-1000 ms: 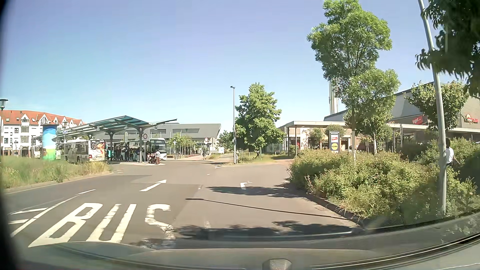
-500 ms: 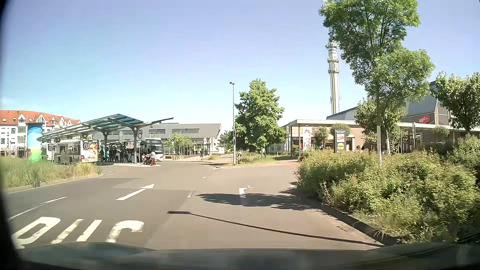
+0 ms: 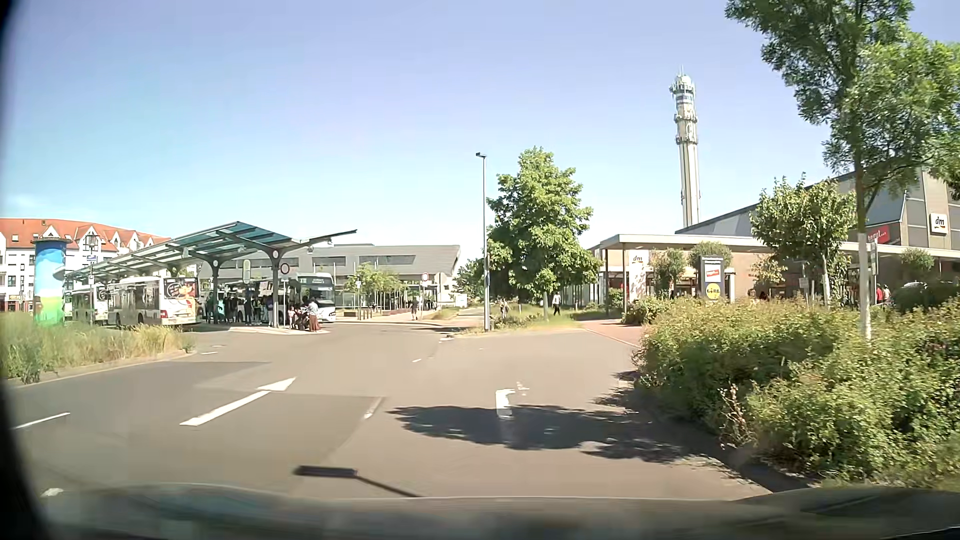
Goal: Follow the waypoints while adhering to traffic rules and regulations
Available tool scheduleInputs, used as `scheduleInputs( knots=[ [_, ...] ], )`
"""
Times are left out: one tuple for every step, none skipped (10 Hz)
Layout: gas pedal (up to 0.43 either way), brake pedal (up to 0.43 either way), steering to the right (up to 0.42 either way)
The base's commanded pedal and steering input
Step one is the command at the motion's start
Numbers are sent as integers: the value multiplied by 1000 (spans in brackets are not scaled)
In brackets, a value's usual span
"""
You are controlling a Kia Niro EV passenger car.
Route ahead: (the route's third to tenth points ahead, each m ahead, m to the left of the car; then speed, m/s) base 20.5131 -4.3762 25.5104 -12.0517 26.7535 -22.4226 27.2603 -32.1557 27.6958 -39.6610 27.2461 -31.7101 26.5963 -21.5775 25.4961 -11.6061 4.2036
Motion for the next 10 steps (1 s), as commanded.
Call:
scheduleInputs(
  knots=[
    [0,30,-68],
    [0,30,-65],
    [0,30,-59],
    [0,30,-54],
    [0,30,-46],
    [0,30,-41],
    [0,30,-36],
    [0,30,-33],
    [0,30,-27],
    [0,30,-18]
  ],
)
